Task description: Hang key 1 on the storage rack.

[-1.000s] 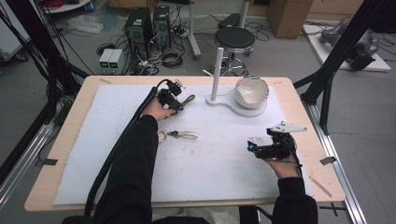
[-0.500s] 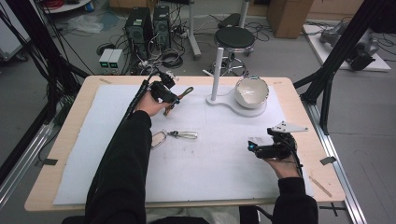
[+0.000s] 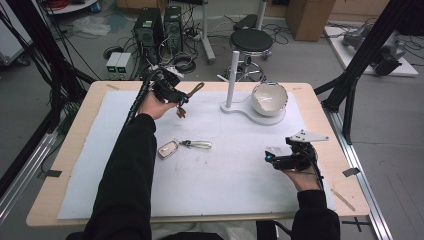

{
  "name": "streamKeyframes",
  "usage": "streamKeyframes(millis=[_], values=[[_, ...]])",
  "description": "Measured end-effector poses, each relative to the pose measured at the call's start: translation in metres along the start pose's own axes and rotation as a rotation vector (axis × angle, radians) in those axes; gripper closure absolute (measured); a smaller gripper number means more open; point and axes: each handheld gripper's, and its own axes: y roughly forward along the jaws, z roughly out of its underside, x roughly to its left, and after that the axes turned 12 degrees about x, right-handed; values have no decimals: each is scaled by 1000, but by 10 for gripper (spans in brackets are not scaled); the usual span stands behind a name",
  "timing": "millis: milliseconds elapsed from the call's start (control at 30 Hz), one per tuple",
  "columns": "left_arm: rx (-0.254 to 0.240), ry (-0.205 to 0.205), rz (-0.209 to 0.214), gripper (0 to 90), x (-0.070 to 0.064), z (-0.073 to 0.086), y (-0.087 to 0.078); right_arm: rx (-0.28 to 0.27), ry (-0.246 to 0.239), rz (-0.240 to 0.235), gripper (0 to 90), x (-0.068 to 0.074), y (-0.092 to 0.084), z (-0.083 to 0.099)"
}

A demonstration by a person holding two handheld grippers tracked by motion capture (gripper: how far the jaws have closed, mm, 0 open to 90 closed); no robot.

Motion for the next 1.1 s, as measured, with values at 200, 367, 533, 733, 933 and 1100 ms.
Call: streamKeyframes(millis=[200,367,533,733,933,1100], values=[[-52,1,28,741,-2,-7,-12,-4,-2,-1,8,0,0,0],[-86,2,26,741,-4,-14,-24,0,3,-7,8,1,0,0],[-122,-1,38,741,-7,-18,-33,-7,3,-7,8,0,-2,0],[-165,-20,39,741,-5,-18,-42,-15,6,-10,8,-1,-2,0],[-170,-25,52,741,-4,-19,-37,-8,10,-12,8,0,-2,0],[-191,-16,82,741,-11,-25,-24,-2,0,-9,8,-1,0,0]])
